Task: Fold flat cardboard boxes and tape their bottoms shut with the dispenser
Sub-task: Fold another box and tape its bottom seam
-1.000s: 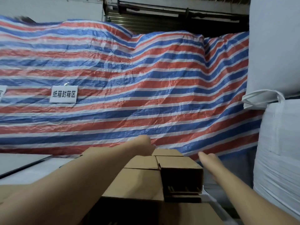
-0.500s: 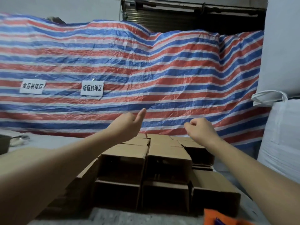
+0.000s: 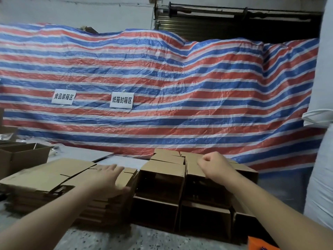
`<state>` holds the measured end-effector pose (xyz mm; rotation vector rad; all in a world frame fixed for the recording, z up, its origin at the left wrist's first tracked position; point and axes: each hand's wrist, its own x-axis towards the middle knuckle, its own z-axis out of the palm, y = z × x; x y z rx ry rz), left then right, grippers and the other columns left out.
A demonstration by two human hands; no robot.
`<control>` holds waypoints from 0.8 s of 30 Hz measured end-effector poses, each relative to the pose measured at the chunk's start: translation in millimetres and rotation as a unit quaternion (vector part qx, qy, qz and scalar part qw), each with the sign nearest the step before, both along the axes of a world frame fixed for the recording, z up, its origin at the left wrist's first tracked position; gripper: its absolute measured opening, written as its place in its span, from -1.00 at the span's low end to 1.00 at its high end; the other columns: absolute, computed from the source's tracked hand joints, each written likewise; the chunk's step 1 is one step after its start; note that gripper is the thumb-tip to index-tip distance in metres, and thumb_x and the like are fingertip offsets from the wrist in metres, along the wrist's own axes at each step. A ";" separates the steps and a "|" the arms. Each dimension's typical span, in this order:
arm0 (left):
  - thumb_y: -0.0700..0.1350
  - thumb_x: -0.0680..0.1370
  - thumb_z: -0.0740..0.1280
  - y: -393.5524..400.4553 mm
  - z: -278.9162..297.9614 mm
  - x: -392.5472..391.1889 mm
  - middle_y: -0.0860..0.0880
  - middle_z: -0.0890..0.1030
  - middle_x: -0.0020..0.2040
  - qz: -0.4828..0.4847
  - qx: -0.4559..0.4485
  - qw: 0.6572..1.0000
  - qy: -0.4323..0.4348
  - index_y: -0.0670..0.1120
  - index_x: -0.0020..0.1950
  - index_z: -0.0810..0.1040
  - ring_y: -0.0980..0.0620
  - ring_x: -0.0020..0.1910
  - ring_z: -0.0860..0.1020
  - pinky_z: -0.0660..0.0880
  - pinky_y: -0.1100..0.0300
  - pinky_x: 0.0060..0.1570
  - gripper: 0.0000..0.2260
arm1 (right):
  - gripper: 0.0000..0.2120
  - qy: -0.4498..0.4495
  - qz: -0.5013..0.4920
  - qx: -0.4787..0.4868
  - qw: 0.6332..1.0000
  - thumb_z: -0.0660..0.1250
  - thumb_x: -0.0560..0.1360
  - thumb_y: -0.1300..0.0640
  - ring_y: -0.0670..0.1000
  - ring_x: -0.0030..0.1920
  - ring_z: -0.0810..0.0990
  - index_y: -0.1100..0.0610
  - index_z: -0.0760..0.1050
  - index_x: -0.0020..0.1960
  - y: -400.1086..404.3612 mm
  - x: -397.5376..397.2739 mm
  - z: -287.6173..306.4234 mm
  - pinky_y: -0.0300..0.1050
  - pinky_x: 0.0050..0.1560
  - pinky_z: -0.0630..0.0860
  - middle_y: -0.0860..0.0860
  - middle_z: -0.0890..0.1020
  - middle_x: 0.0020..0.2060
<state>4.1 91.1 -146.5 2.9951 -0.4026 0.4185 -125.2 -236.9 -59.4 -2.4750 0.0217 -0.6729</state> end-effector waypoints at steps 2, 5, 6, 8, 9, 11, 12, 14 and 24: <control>0.56 0.40 0.05 9.8 -21.1 14.1 -0.12 -0.09 0.63 0.025 0.039 0.998 0.040 0.07 0.62 -0.10 -0.11 0.60 -0.11 -0.12 -0.09 0.52 -0.06 | -0.59 0.016 0.005 -0.002 1.000 0.23 0.56 0.02 0.02 -0.42 0.41 0.03 0.26 -0.44 2.8 3.5 -4.9 -0.14 -0.35 0.32 -0.10 0.29 -0.57; 0.56 0.42 -0.02 14.8 -41.4 24.2 -0.11 0.00 0.63 0.051 0.035 0.996 0.070 0.07 0.62 -0.06 -0.10 0.60 -0.03 -0.08 -0.11 0.53 -0.09 | -0.60 0.032 0.011 -0.002 0.999 0.24 0.57 0.09 0.01 -0.39 0.39 0.04 0.22 -0.41 5.9 9.3 -13.6 -0.17 -0.34 0.31 -0.09 0.27 -0.55; 0.55 0.43 -0.03 15.2 -45.6 25.9 -0.09 0.08 0.61 0.052 0.036 0.996 0.069 0.08 0.62 -0.02 -0.08 0.58 0.05 -0.02 -0.11 0.52 -0.12 | -0.60 0.035 0.003 -0.011 0.999 0.24 0.57 0.07 0.01 -0.40 0.39 0.04 0.21 -0.41 6.5 10.4 -16.4 -0.24 -0.39 0.29 -0.09 0.27 -0.56; 0.54 0.45 -0.05 15.6 -50.9 26.3 -0.04 0.23 0.55 0.043 0.046 0.996 0.057 0.10 0.59 0.08 -0.05 0.52 0.19 0.13 -0.09 0.47 -0.17 | -0.61 0.041 -0.013 -0.031 0.999 0.23 0.58 0.03 -0.01 -0.42 0.38 0.06 0.25 -0.38 8.4 10.8 -20.6 -0.29 -0.52 0.22 -0.09 0.29 -0.55; 0.54 0.45 -0.05 15.5 -51.5 25.6 -0.03 0.29 0.51 0.038 0.051 0.997 0.047 0.11 0.58 0.12 -0.04 0.48 0.26 0.19 -0.06 0.43 -0.19 | -0.62 0.046 -0.014 -0.031 0.998 0.23 0.59 0.03 -0.01 -0.41 0.40 0.07 0.26 -0.37 9.7 11.3 -22.3 -0.26 -0.49 0.24 -0.08 0.31 -0.53; 0.54 0.43 -0.03 15.3 -51.9 23.1 -0.01 0.40 0.42 0.029 0.057 0.998 0.028 0.11 0.52 0.21 -0.03 0.38 0.37 0.32 -0.01 0.33 -0.21 | -0.63 0.058 -0.002 -0.016 0.998 0.23 0.60 0.04 0.03 -0.37 0.43 0.09 0.28 -0.36 13.6 11.2 -24.4 -0.18 -0.36 0.30 -0.03 0.34 -0.49; 0.55 0.43 0.00 14.8 -52.1 21.4 -0.01 0.44 0.36 0.026 0.065 0.997 0.020 0.11 0.49 0.24 -0.03 0.33 0.41 0.36 0.01 0.27 -0.23 | -0.64 0.063 0.002 -0.011 0.998 0.23 0.60 0.04 0.04 -0.35 0.45 0.10 0.28 -0.34 15.6 10.9 -25.0 -0.14 -0.31 0.32 -0.01 0.35 -0.46; 0.51 0.45 0.04 13.5 -53.6 16.2 -0.01 0.49 0.25 0.023 0.088 0.996 0.000 0.10 0.40 0.31 -0.03 0.24 0.47 0.41 0.05 0.17 -0.31 | -0.65 0.068 0.008 -0.008 0.998 0.23 0.60 0.05 0.05 -0.33 0.49 0.10 0.28 -0.33 18.6 10.3 -26.8 -0.13 -0.29 0.35 0.00 0.35 -0.44; -0.20 0.61 0.17 9.1 -32.0 -5.1 -0.05 0.58 0.18 0.007 -0.036 0.991 -0.126 -0.01 0.38 0.40 -0.07 0.11 0.56 0.52 0.08 0.00 -0.67 | -0.61 0.061 0.023 -0.003 0.998 0.22 0.60 0.06 0.03 -0.36 0.54 0.08 0.23 -0.37 22.1 9.8 -26.0 -0.21 -0.39 0.33 -0.05 0.30 -0.52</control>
